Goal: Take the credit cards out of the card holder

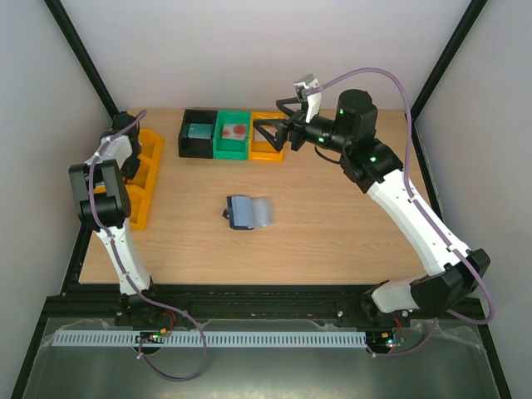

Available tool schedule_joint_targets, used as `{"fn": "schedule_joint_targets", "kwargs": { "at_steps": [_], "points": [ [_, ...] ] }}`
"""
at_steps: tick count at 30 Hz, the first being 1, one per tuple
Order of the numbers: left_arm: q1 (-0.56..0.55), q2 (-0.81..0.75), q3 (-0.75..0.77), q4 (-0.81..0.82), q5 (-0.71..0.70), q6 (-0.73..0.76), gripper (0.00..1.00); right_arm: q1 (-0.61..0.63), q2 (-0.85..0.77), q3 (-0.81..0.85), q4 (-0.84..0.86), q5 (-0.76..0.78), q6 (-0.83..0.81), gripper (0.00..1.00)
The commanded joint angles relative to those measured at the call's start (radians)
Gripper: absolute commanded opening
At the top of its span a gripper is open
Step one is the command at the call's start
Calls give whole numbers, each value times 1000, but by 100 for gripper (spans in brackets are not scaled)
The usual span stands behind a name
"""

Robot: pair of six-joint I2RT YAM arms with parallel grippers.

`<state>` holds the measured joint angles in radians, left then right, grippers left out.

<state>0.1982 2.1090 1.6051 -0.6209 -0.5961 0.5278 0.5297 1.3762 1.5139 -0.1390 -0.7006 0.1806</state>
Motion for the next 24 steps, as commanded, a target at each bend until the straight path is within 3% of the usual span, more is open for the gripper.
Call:
{"fn": "schedule_joint_targets", "kwargs": {
  "at_steps": [1, 6, 13, 14, 17, 18, 24],
  "points": [
    [6, -69, 26, -42, 129, -2, 76, -4, -14, 32, -10, -3, -15, 99],
    [-4, -151, 70, -66, 313, 10, 98, -4, -3, 39, -4, -13, -1, 99],
    [5, -252, 28, -86, 582, 32, 98, -4, -5, 43, -19, -13, -6, 99],
    [7, -255, 16, -89, 608, 40, 85, -4, -3, 43, -20, -13, -6, 99],
    [21, -202, 12, -106, 598, 24, 19, -4, 1, 45, -19, -16, -6, 99],
    [36, -168, 31, -125, 580, 8, 5, -4, 1, 45, -21, -17, -6, 99],
    [67, -44, 54, -154, 505, -12, 2, -4, 2, 45, -28, -16, -17, 99]
  ]
}}
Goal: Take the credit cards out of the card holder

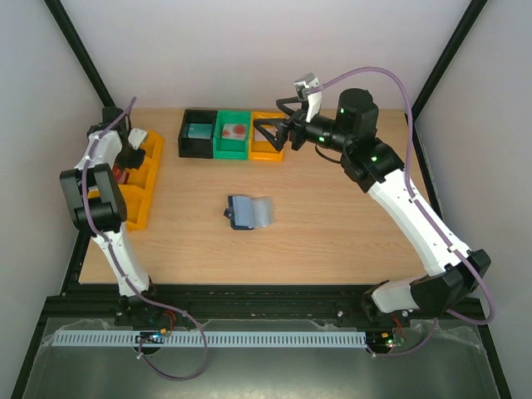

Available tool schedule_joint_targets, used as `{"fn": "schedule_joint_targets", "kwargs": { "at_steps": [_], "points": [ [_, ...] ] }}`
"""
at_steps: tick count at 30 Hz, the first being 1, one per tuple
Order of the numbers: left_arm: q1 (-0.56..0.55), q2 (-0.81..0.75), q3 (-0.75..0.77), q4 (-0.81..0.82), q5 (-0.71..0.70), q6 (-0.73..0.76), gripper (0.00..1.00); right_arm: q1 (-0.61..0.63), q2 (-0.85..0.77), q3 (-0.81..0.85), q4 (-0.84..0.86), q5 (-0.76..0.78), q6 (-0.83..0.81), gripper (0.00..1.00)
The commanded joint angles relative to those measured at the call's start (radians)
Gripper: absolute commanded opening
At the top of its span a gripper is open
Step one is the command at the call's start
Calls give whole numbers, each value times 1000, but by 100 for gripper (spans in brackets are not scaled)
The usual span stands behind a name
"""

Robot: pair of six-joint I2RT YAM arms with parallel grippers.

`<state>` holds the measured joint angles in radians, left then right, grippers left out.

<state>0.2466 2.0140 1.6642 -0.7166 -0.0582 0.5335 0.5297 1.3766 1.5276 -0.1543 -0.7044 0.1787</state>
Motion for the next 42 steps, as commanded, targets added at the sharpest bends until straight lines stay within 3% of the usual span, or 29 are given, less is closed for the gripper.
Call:
{"fn": "schedule_joint_targets", "kwargs": {
  "at_steps": [1, 9, 16, 20, 23, 27, 30, 32, 35, 38, 42],
  "points": [
    [19, 58, -12, -51, -51, -17, 2, -4, 1, 32, -13, -12, -15, 99],
    [31, 97, -12, 78, -256, -46, 2, -4, 3, 36, -10, -17, -13, 99],
    [72, 129, 36, 78, -220, -66, 2, -4, -13, 36, -16, -12, -15, 99],
    [73, 42, 2, 70, -19, -46, 4, -4, -13, 34, -15, -3, -11, 99],
    [72, -63, -22, 74, 160, -46, 14, -4, 3, 33, -21, 36, 19, 99],
    [72, -257, -103, 131, 416, -103, 42, -3, 56, 43, -116, 177, 77, 99],
    [65, -403, -222, 196, 699, -193, 66, -1, 110, 24, -208, 312, 162, 99],
    [39, -465, -331, 255, 906, -286, 73, 8, 150, -28, -220, 294, 221, 99],
    [-62, -451, -435, 288, 1048, -445, 83, 43, 223, -95, -242, 292, 282, 99],
    [-208, -362, -475, 240, 1099, -477, 93, 67, 307, -150, -258, 256, 325, 100],
    [-385, -242, -517, 232, 1161, -507, 94, 78, 386, -243, -178, 178, 393, 88]
  ]
}}
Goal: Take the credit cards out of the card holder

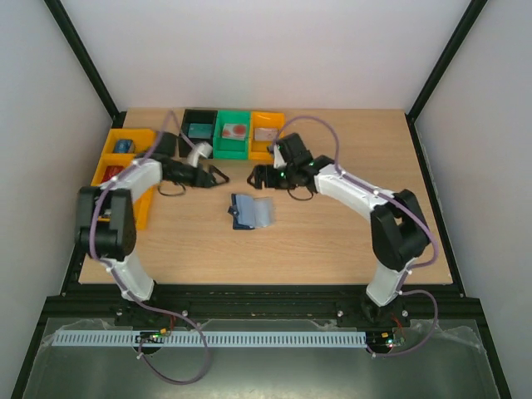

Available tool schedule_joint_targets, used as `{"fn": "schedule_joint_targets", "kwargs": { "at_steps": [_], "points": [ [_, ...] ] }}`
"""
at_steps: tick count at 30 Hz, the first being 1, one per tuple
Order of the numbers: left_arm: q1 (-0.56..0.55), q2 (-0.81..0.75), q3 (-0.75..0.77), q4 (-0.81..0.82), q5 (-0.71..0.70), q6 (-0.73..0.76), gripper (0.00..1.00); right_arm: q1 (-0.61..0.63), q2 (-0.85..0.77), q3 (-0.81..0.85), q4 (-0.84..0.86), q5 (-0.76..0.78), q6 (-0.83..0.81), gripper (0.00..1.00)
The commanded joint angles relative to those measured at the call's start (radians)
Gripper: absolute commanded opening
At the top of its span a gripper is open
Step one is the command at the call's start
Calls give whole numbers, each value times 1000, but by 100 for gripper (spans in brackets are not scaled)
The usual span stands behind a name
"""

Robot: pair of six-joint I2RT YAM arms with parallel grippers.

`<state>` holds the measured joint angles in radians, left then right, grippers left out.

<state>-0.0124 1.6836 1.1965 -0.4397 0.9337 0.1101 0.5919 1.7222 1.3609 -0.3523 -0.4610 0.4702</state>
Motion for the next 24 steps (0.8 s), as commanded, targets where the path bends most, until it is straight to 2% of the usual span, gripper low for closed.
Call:
{"fn": "schedule_joint_targets", "kwargs": {
  "at_steps": [1, 3, 6, 10, 12, 14, 17, 19, 24],
  "points": [
    [-151, 128, -55, -40, 196, -98, 94, 21, 51, -103, 64, -105, 125, 86],
    [-186, 172, -64, -10, 240, -136, 90, 35, 75, -140, 142, -179, 160, 82],
    [-212, 200, -67, 41, 221, -178, 80, 46, 123, -144, 164, -195, 202, 78],
    [-213, 193, -87, 76, 192, -196, 57, 51, 172, -145, 197, -226, 230, 74],
    [-213, 190, -100, 84, 195, -190, 49, 58, 192, -142, 207, -243, 237, 72],
    [-214, 193, -116, 90, 200, -188, 44, 61, 203, -141, 211, -245, 241, 68],
    [-215, 208, -121, 74, 216, -172, 44, 65, 209, -139, 220, -246, 248, 64],
    [-215, 216, -121, 68, 217, -164, 44, 66, 215, -141, 225, -249, 253, 55],
    [-209, 217, -112, 39, 231, -130, 43, 66, 224, -135, 222, -253, 250, 13]
  ]
}}
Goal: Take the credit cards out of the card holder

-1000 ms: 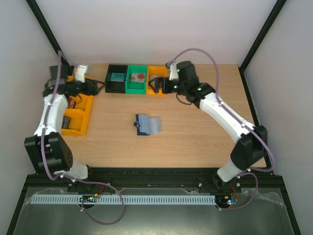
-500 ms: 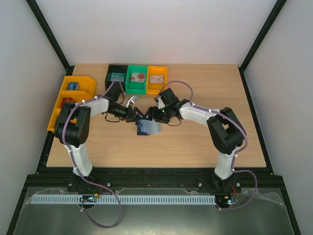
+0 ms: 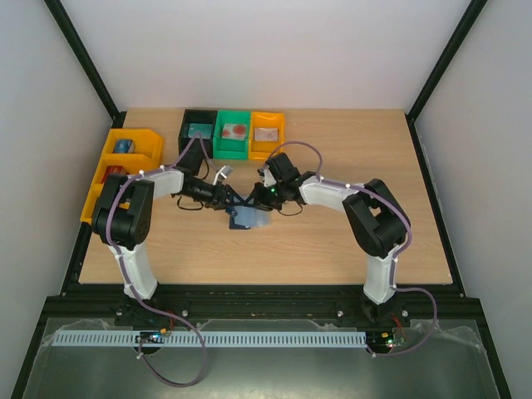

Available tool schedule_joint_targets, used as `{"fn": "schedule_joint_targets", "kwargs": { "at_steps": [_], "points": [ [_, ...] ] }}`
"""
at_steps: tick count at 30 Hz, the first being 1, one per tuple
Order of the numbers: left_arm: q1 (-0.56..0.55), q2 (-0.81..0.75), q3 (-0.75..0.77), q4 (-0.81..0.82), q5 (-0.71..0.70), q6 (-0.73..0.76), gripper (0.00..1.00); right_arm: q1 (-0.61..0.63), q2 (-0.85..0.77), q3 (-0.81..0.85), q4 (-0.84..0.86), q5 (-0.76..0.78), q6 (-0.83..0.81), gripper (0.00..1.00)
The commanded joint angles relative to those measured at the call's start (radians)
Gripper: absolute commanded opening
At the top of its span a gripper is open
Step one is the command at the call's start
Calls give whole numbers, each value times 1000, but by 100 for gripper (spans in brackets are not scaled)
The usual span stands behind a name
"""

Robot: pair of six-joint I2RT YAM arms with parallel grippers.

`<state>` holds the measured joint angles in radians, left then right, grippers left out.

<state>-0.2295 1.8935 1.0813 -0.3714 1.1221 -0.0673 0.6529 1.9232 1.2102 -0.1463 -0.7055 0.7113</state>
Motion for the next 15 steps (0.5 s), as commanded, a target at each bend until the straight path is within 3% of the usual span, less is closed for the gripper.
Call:
{"fn": "schedule_joint_targets", "kwargs": {
  "at_steps": [1, 6, 11, 15],
  "points": [
    [13, 5, 8, -41, 42, 61, 43, 5, 20, 20, 9, -2, 4, 4],
    [38, -20, 12, -101, 45, 127, 51, -15, -14, 36, -21, 28, -38, 2],
    [44, -46, 20, -166, 24, 220, 55, -40, -82, 36, 13, -54, -72, 2],
    [71, -68, 97, -338, 65, 406, 62, -61, -166, 28, 61, -152, -121, 2]
  ]
}}
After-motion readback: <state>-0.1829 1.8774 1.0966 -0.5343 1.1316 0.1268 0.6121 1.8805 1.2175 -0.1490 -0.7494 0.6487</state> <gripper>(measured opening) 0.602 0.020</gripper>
